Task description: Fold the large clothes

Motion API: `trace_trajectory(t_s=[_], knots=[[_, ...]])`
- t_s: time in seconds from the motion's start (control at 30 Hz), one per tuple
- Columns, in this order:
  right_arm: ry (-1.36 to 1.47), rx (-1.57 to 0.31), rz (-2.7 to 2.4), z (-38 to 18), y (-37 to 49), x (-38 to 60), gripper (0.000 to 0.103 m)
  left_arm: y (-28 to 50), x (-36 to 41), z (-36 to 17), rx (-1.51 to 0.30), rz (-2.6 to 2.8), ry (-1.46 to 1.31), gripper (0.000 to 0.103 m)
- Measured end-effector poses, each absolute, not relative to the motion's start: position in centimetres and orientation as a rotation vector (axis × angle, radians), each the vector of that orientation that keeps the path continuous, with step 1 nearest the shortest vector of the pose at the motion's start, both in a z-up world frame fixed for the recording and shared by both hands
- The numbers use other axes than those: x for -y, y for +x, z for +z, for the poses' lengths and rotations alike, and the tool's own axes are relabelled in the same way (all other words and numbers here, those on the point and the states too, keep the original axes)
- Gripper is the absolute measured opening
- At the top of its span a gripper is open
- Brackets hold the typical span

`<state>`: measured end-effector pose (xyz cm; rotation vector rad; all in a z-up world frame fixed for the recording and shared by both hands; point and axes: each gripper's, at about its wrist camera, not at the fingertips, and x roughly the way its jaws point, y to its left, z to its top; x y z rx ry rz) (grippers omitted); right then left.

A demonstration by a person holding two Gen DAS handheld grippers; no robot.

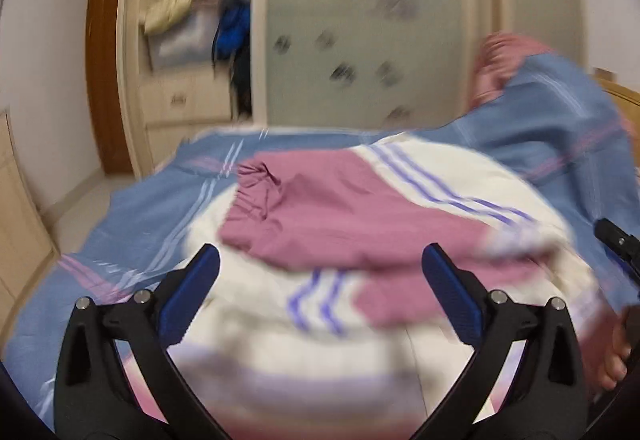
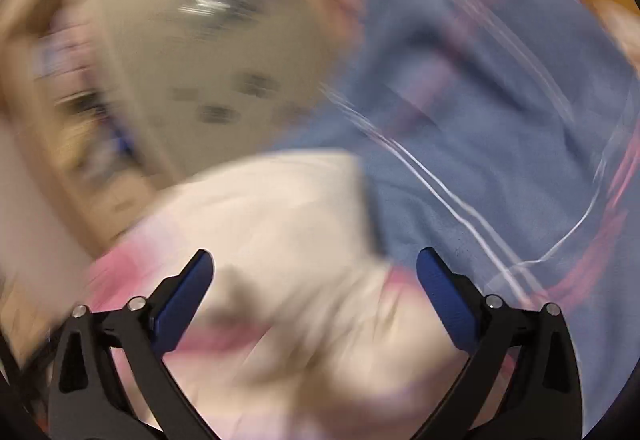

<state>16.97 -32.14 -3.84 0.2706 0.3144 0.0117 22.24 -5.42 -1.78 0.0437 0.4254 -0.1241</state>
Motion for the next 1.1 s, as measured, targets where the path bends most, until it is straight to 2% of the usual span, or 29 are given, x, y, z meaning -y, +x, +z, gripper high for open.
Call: trace_trajectory(t_s=[0.07,0.13,0.27,0.37,0.53,0.67,0.93,1.1], knots=[[0.006,-0.251,0.087,-2.6,11.1,28.1,0.102,14.3,4.6,-1.7,-0.369,-0.148,0.092,0.101],[-0.191,-0.292,-0.078,-1.7,7.5,24.3,0.102,10.1,3.3,-2.6,-0.406,-0.147,0.106,0.101],[-0.277,-0.477,0.148,-3.0,2.5,22.2,0.102,4.7,0.8,-5.1,-0.538,-0.191,0.21,0.101],[-0.584,-0.522,0.125,-5.4,-2.0,21.2,0.102,1.8,-1.0,-6.0,-0.607,-0.275,0.371,0.101],[-0.622,-0.695,0.247,-6.4,-5.2,23.2,0.102,-1.4,-3.1,-7.1,-0.686,-0.443,0.547,0.101],[-0.754,-0.711,0.214,-7.1,-6.3,22.8,0.102,-3.6,-2.4,-9.0,-0.706,-0.509,0.719,0.101],[-0.85,-0.799,0.277,-10.7,-7.2,20.9,0.102,-5.1,-1.4,-11.7,-0.741,-0.55,0.859,0.101],[-0.981,-0.65,0.183,-12.0,-6.8,19.3,0.102,-4.2,-0.7,-11.3,-0.64,-0.462,0.932,0.101]])
